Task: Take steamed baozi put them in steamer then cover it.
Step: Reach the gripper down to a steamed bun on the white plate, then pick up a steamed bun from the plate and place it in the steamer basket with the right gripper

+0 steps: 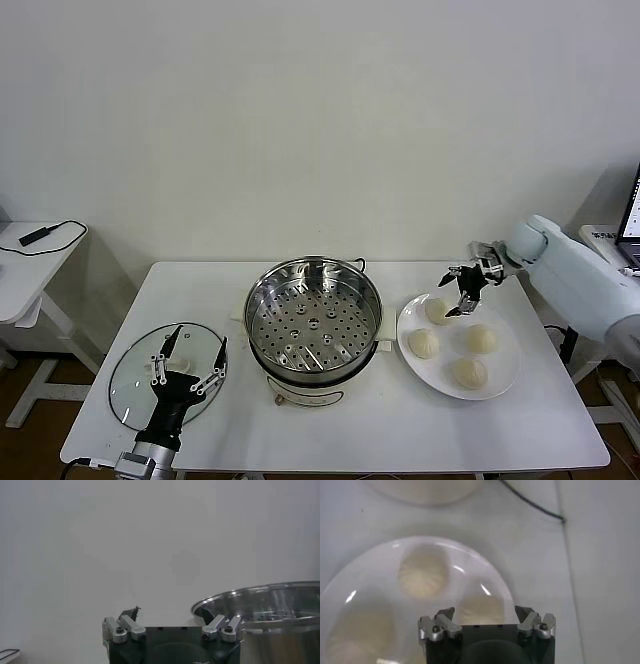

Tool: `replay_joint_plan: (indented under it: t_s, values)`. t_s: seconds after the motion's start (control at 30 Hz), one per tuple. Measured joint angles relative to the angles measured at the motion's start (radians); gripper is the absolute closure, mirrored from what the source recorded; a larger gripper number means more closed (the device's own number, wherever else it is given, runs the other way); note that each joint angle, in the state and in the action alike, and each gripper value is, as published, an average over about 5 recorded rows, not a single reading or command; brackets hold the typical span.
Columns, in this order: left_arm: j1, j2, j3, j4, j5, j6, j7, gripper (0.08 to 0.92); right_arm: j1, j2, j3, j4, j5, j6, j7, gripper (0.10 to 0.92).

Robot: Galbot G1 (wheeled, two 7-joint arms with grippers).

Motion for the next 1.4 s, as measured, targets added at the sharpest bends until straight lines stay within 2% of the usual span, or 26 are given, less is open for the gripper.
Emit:
replay_joint_plan:
  t_s: [0.43,0.9,1.2,1.4]
  values:
    - [0.004,-0.001,-0.008,-0.004,0.0,-0.004,-0.003,0.177,-0.006,0.065,-0.027,-0.069,-0.098,0.008,0.032,0.205]
    - [0.004,0.0,-0.013,-0.007,-0.001,-0.007,-0.003,0.177,-0.017,0.071,-0.048,-0.067,-0.119,0.011,0.064,0.394]
    - [-0.001,0.003,-0.013,-0.011,-0.002,-0.006,-0.004,0.177,0.053,0.008,-0.104,0.055,-0.071,0.017,0.041,0.396]
    - [-0.001,0.007,-0.012,-0.018,-0.002,-0.006,-0.005,0.177,0.192,-0.013,-0.189,0.193,-0.018,0.092,0.016,0.377]
